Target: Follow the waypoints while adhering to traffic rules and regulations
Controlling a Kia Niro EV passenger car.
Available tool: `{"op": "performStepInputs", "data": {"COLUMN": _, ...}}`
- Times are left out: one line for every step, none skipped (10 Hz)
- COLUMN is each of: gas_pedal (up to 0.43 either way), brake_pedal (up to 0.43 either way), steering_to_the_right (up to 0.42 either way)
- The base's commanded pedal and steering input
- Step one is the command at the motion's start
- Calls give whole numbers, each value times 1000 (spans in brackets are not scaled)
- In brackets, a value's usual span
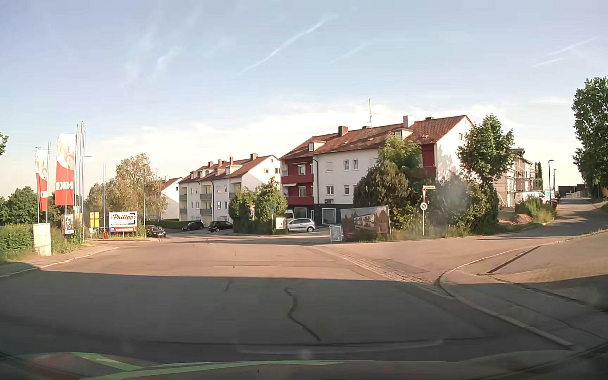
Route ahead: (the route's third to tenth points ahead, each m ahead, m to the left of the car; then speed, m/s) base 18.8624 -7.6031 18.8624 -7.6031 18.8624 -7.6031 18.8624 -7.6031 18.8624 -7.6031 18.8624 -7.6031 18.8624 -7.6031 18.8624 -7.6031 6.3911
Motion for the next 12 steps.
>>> {"op": "performStepInputs", "data": {"gas_pedal": 0, "brake_pedal": 232, "steering_to_the_right": -1}}
{"op": "performStepInputs", "data": {"gas_pedal": 0, "brake_pedal": 238, "steering_to_the_right": -2}}
{"op": "performStepInputs", "data": {"gas_pedal": 0, "brake_pedal": 238, "steering_to_the_right": -2}}
{"op": "performStepInputs", "data": {"gas_pedal": 0, "brake_pedal": 250, "steering_to_the_right": -2}}
{"op": "performStepInputs", "data": {"gas_pedal": 0, "brake_pedal": 250, "steering_to_the_right": -2}}
{"op": "performStepInputs", "data": {"gas_pedal": 0, "brake_pedal": 250, "steering_to_the_right": 1}}
{"op": "performStepInputs", "data": {"gas_pedal": 0, "brake_pedal": 250, "steering_to_the_right": 7}}
{"op": "performStepInputs", "data": {"gas_pedal": 0, "brake_pedal": 256, "steering_to_the_right": 19}}
{"op": "performStepInputs", "data": {"gas_pedal": 0, "brake_pedal": 262, "steering_to_the_right": 35}}
{"op": "performStepInputs", "data": {"gas_pedal": 0, "brake_pedal": 262, "steering_to_the_right": 55}}
{"op": "performStepInputs", "data": {"gas_pedal": 0, "brake_pedal": 262, "steering_to_the_right": 86}}
{"op": "performStepInputs", "data": {"gas_pedal": 0, "brake_pedal": 262, "steering_to_the_right": 127}}
